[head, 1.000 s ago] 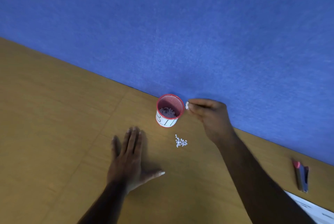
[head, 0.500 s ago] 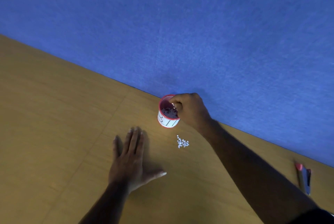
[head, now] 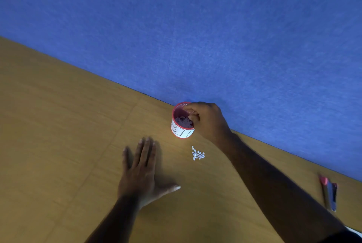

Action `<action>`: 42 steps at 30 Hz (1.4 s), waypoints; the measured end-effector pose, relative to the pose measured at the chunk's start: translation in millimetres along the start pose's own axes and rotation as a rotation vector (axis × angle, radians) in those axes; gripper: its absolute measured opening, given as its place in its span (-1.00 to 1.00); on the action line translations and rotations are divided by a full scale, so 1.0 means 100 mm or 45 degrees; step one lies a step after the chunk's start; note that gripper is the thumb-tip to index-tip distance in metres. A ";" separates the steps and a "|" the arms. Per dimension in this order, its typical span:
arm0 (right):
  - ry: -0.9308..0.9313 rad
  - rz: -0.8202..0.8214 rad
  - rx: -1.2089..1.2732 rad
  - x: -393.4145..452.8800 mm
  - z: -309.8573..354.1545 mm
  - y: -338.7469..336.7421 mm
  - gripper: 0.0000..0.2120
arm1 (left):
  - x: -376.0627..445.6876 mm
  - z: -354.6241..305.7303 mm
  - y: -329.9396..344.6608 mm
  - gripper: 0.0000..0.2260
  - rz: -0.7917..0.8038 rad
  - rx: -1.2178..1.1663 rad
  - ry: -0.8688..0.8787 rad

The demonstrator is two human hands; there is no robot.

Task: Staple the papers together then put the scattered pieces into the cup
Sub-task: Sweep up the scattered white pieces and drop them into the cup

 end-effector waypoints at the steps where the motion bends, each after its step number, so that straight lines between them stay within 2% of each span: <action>1: -0.001 -0.024 0.025 0.00 -0.01 -0.01 -0.66 | 0.00 0.00 0.00 0.28 0.000 0.001 0.001; 5: 0.033 -0.083 0.160 0.01 -0.10 -0.01 -0.61 | 0.01 0.00 0.00 0.27 -0.005 -0.008 0.004; 11: 0.038 -0.118 0.212 0.01 -0.16 0.01 -0.68 | 0.01 0.00 0.01 0.26 -0.009 -0.013 0.005; 16: 0.310 -0.072 0.768 0.00 -0.43 0.12 -0.64 | 0.02 0.00 0.00 0.26 -0.010 -0.010 0.009; 18: 0.357 -0.089 0.847 -0.01 -0.49 0.10 -0.66 | 0.02 -0.02 0.00 0.26 -0.013 -0.009 0.006; 27: 0.162 -0.195 0.510 0.02 -0.35 -0.05 -0.71 | 0.02 -0.03 0.00 0.25 -0.015 -0.012 0.001; 32: 0.069 -0.318 0.432 -0.03 -0.29 -0.16 -0.78 | 0.01 -0.03 -0.01 0.25 -0.010 -0.013 0.001; 37: -0.134 -0.498 0.525 -0.37 -0.24 -0.33 -0.95 | 0.00 -0.04 -0.01 0.25 -0.014 -0.021 0.008; 39: -0.174 -0.450 0.523 -0.56 -0.28 -0.21 -0.97 | -0.01 -0.05 -0.02 0.25 -0.018 -0.026 0.010; 42: -0.114 -0.171 0.451 -0.70 -0.48 0.17 -0.90 | -0.01 -0.04 -0.02 0.25 -0.023 -0.026 0.010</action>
Point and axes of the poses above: each hand's wrist, its own x-axis towards the middle knuckle, its own y-axis out of the palm, z = x × y, the point moved 9 cm from there along x, towards the middle knuckle, and after that the axes turned 8 degrees about z, right-handed, at the moved point
